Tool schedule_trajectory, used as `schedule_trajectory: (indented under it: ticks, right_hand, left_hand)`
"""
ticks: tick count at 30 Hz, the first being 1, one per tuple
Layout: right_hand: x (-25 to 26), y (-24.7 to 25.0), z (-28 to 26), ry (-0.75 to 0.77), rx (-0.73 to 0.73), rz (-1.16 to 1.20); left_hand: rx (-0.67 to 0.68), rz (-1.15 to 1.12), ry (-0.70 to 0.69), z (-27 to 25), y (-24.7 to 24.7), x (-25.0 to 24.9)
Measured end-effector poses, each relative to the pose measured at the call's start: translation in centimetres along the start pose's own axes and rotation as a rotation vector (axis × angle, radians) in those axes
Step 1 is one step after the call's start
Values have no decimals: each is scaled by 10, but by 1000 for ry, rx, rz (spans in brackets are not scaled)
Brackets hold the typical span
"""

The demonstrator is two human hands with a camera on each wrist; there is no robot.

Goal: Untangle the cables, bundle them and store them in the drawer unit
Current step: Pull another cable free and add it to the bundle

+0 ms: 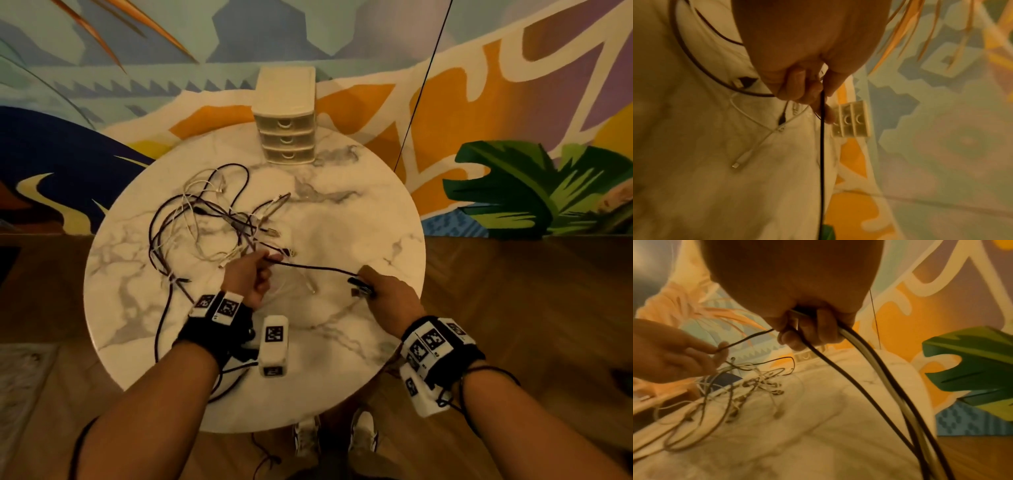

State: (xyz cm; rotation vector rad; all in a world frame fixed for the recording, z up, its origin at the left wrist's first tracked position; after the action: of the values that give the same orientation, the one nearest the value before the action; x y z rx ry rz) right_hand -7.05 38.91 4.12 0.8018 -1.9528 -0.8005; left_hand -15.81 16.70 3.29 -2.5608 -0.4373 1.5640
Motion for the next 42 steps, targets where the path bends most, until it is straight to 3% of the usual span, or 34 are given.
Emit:
schedule_trajectory:
  ticks: [2, 5, 8, 11, 13, 15, 16, 18, 20, 22, 25, 29, 32, 35, 37, 39, 42]
  right_hand:
    - [-7, 1, 4, -4, -7, -15]
    - [-9, 3, 4, 7, -46, 142]
    - [-29, 9, 10, -20, -125, 163]
    - [-52, 9, 14, -124, -93, 88]
    - [-59, 14, 14, -182, -151, 77]
    - [-42, 17, 10, -127, -262, 188]
    - [-23, 16, 6, -36, -254, 337]
    - [26, -1, -2, 100, -55, 472]
    - [65, -24, -7, 113, 149, 332]
    - [82, -35, -7, 42, 279, 357]
    - [80, -34, -5, 29, 262, 316]
    - [66, -37, -11, 105, 272, 248]
    - [41, -36, -16, 114, 251, 266]
    - [13, -28, -6, 57, 113, 281]
    - [2, -19, 4, 7, 29, 295]
    - [-2, -15, 6, 4, 34, 263]
    - [6, -11, -2, 81, 54, 233]
  left_hand:
    - [6, -76, -12, 5, -2, -7]
    - [-49, -201, -112, 23, -5, -38]
    - [-123, -59, -86, 26, 16, -24]
    - [-113, 118, 8, 17, 33, 3]
    - [-93, 164, -50, 9, 31, 3]
    - [-12, 166, -126, -3, 19, 0]
    - [48, 150, -145, -10, 11, 2]
    - [117, 106, -145, -24, -4, 9]
    - [117, 140, -156, -32, -14, 14]
    - [124, 174, -171, -37, -16, 17]
    - [102, 193, -90, -40, -8, 23]
    - [-98, 17, 53, -11, 4, 12]
    - [-201, -70, -34, 21, 17, -23]
    - [-127, 83, -137, 18, 23, -34]
    - [-88, 159, -48, 5, 31, -7]
    - [-108, 156, 52, -1, 44, 11]
    - [-208, 108, -29, 15, 53, -9]
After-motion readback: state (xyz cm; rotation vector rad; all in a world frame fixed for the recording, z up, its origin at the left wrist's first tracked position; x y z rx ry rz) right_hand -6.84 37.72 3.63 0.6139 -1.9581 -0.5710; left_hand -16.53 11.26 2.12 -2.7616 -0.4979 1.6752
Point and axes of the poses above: each hand's wrist, its own z-axis towards the middle knuckle, its own y-axis out of the back of the hand, x = y × z, the point moved 5 cm from there along z, towards the middle knuckle, and after that the axes turned 15 degrees about -y, right-handed, at the moved point
